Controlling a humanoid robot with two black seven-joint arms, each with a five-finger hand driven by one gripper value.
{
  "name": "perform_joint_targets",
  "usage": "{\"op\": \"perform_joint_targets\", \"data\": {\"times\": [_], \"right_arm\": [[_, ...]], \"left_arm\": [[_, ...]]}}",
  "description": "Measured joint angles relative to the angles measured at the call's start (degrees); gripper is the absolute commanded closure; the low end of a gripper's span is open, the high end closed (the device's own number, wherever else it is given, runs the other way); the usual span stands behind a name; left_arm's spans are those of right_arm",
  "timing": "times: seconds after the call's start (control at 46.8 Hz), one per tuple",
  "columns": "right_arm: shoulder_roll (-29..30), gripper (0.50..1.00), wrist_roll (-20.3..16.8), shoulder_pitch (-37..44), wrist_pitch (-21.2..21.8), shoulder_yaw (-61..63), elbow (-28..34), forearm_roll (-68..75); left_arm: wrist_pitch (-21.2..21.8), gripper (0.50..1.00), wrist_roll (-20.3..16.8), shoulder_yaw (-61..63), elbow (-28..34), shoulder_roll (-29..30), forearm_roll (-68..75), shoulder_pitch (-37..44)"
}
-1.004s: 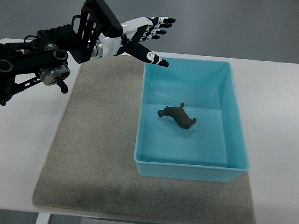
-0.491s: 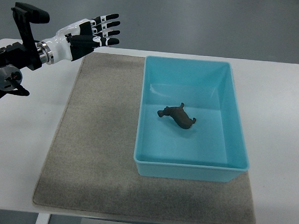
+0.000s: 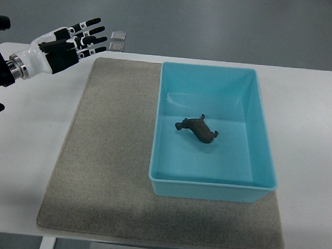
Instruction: Place brown hippo in blue box with left hand
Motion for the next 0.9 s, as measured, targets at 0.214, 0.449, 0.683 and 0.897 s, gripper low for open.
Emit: {"op": "perform_joint_targets", "data": {"times": [0.214,0.449,0.683,0.897], "right_arm": [[0.0,0.564,0.0,0.0,0.0,0.0,0.0,0.0],[0.0,0.564,0.0,0.0,0.0,0.0,0.0,0.0],[0.0,0.564,0.0,0.0,0.0,0.0,0.0,0.0],[0.0,0.564,0.0,0.0,0.0,0.0,0.0,0.0]], "left_arm": [[-1.4,0.500,0.2,-1.2,0.8,-0.2,-4.0,0.3],[-1.9,0.500,0.5,-1.1,3.0,-0.3,-8.9,0.3],[-2.0,0.500,0.5,-1.1,5.7,-2.1,-9.4,0.8],[-2.0,0.500,0.4,-1.1,5.9,-3.5,-9.4,1.3]]}}
